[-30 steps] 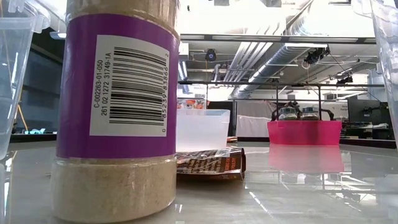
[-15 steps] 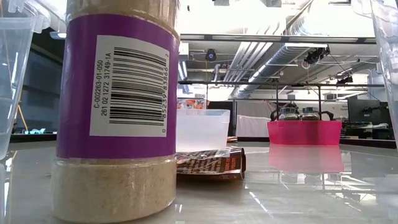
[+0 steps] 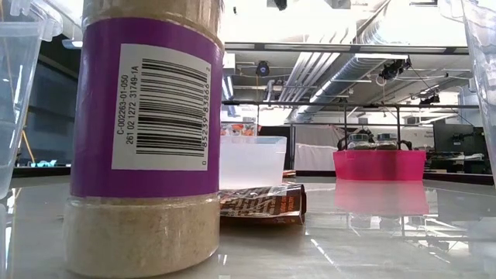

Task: Sort spices by type
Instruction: Put the white seasoning bottle into the orange bin

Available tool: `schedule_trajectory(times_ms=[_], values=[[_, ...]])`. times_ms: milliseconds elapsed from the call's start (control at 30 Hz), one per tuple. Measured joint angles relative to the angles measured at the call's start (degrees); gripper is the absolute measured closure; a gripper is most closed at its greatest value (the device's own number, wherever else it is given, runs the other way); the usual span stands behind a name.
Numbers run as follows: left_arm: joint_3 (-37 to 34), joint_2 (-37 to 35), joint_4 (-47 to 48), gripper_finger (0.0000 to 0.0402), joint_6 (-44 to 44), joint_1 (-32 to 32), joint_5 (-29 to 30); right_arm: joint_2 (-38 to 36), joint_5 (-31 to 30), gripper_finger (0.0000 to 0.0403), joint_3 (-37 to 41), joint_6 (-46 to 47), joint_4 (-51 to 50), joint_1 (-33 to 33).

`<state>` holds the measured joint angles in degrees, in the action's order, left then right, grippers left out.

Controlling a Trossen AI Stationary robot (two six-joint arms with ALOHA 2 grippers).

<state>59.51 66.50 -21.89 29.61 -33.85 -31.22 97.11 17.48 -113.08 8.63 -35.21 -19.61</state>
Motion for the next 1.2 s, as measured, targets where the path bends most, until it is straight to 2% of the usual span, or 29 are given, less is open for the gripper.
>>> schedule_trajectory(times_ms=[133,233,367,500,600,900,1200], values=[[0.40,-1.37,11.40,0.0054,-7.27,1.41,-0.80,0.25,1.74,0.0205,-0.01,-5.31,-13.55,0.22],[4.16,-0.21,25.29,0.0054,-12.36,3.04,-0.82,1.50,1.78,0.0205,0.96,-8.53,-22.69,1.42],[11.37,3.37,42.43,0.0053,-23.20,6.41,1.68,2.55,0.92,0.0205,5.24,-9.44,-23.59,3.93],[16.23,7.08,53.08,0.0053,-31.86,9.82,3.36,2.79,-4.41,0.0205,9.17,-11.25,-23.21,5.88],[17.00,9.00,53.79,0.0053,-33.52,11.65,4.62,2.85,-5.94,0.0205,11.09,-11.11,-22.26,6.27],[16.94,15.05,53.38,0.0053,-37.36,15.92,14.70,2.83,-5.04,0.0205,12.72,-11.08,-20.44,8.25],[16.94,15.48,50.40,0.0053,-37.82,19.15,13.51,2.85,-5.04,0.0205,12.72,-10.17,-20.68,8.78]])
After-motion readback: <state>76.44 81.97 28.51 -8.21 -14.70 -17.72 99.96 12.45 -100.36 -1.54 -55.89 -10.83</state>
